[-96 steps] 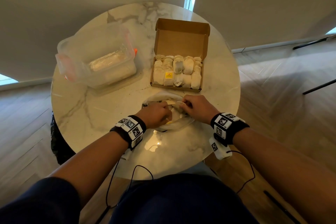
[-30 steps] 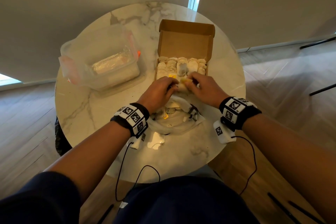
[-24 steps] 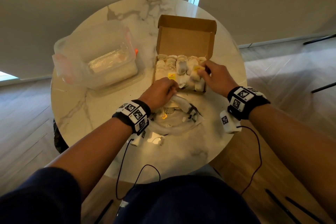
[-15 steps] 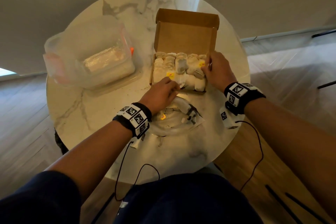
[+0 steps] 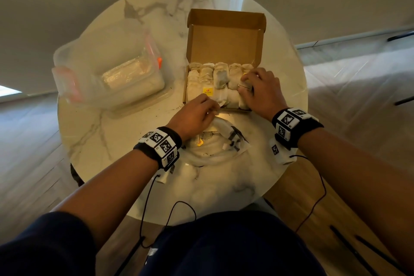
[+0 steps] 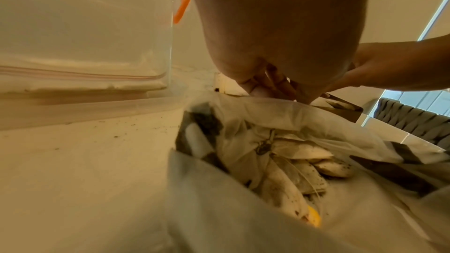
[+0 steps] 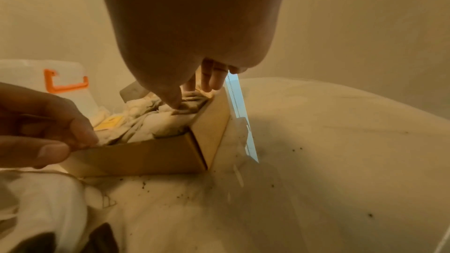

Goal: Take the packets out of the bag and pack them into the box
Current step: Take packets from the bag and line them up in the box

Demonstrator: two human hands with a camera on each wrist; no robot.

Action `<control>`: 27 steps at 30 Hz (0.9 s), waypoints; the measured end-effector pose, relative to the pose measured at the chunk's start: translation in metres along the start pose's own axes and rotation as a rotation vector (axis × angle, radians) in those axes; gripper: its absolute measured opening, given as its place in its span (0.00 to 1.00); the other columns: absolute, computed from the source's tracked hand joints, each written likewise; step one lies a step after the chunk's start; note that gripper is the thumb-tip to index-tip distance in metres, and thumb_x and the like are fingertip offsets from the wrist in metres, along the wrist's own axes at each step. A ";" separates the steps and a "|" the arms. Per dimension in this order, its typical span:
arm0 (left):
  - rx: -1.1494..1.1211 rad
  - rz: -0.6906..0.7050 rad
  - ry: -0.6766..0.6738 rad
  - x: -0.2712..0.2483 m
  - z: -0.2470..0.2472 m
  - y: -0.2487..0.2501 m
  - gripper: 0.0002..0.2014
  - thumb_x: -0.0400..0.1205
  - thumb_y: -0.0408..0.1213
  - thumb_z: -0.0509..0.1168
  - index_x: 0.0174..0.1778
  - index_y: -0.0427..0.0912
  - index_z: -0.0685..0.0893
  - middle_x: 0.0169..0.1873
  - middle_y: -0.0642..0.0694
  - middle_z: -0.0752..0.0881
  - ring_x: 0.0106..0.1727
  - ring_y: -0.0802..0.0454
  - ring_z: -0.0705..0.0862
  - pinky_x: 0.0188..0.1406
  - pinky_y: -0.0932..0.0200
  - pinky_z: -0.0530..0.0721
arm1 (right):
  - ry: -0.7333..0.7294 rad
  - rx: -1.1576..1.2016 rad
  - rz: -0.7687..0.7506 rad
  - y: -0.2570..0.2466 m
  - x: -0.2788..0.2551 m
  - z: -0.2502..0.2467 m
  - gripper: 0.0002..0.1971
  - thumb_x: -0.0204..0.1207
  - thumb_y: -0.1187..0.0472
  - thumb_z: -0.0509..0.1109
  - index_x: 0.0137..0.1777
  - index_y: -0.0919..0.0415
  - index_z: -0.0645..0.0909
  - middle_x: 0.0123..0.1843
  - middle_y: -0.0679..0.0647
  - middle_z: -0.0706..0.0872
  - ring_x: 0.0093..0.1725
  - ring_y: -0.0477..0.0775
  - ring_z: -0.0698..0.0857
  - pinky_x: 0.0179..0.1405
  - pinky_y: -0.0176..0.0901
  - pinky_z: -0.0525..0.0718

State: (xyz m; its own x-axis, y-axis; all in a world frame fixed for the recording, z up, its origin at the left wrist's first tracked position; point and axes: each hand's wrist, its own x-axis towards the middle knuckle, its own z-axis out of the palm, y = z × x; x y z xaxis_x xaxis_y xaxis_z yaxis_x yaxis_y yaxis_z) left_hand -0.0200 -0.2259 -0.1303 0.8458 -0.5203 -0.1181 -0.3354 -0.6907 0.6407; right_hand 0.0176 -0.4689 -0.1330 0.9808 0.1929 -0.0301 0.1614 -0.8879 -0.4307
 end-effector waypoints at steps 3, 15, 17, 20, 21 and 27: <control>0.010 0.025 0.024 -0.009 -0.007 -0.001 0.10 0.86 0.36 0.64 0.62 0.42 0.84 0.55 0.48 0.81 0.51 0.60 0.78 0.49 0.70 0.74 | 0.036 0.055 -0.042 -0.011 -0.006 -0.004 0.13 0.78 0.54 0.70 0.60 0.56 0.83 0.62 0.57 0.79 0.60 0.62 0.78 0.58 0.56 0.77; 0.434 0.199 -0.209 -0.062 -0.008 -0.019 0.16 0.78 0.35 0.72 0.63 0.46 0.87 0.58 0.43 0.83 0.51 0.40 0.83 0.44 0.47 0.83 | -0.328 0.241 -0.206 -0.073 -0.060 0.025 0.05 0.80 0.63 0.68 0.51 0.59 0.84 0.47 0.53 0.85 0.47 0.52 0.80 0.49 0.47 0.79; 0.587 0.206 -0.251 -0.065 -0.004 -0.021 0.17 0.80 0.40 0.71 0.66 0.50 0.84 0.64 0.44 0.80 0.56 0.42 0.81 0.48 0.47 0.81 | -0.380 0.211 -0.200 -0.076 -0.070 0.032 0.05 0.81 0.63 0.67 0.50 0.60 0.84 0.47 0.57 0.86 0.46 0.57 0.82 0.49 0.54 0.81; 0.649 0.177 -0.259 -0.067 -0.002 -0.019 0.17 0.82 0.43 0.69 0.67 0.58 0.82 0.70 0.47 0.76 0.62 0.44 0.77 0.53 0.50 0.79 | -0.441 0.202 -0.160 -0.077 -0.082 0.036 0.08 0.82 0.62 0.65 0.52 0.63 0.84 0.49 0.61 0.86 0.48 0.61 0.83 0.51 0.59 0.81; 0.652 0.168 -0.259 -0.067 -0.002 -0.018 0.16 0.83 0.43 0.67 0.67 0.58 0.81 0.70 0.47 0.75 0.63 0.44 0.76 0.54 0.49 0.78 | -0.450 0.206 -0.149 -0.077 -0.085 0.036 0.08 0.82 0.62 0.65 0.53 0.64 0.84 0.50 0.61 0.87 0.49 0.61 0.83 0.52 0.59 0.81; 0.685 0.121 -0.235 -0.065 0.002 -0.015 0.13 0.86 0.42 0.61 0.65 0.48 0.82 0.67 0.44 0.74 0.62 0.42 0.75 0.53 0.49 0.76 | -0.425 0.241 -0.128 -0.079 -0.091 0.036 0.07 0.80 0.65 0.66 0.52 0.65 0.85 0.51 0.61 0.88 0.51 0.60 0.84 0.54 0.54 0.81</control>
State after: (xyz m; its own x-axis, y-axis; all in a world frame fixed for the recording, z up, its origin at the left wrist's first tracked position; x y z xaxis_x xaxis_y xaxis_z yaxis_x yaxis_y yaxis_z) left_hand -0.0710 -0.1826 -0.1338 0.7011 -0.6533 -0.2857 -0.6698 -0.7409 0.0505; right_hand -0.0882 -0.4009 -0.1286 0.8152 0.4911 -0.3068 0.1980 -0.7343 -0.6494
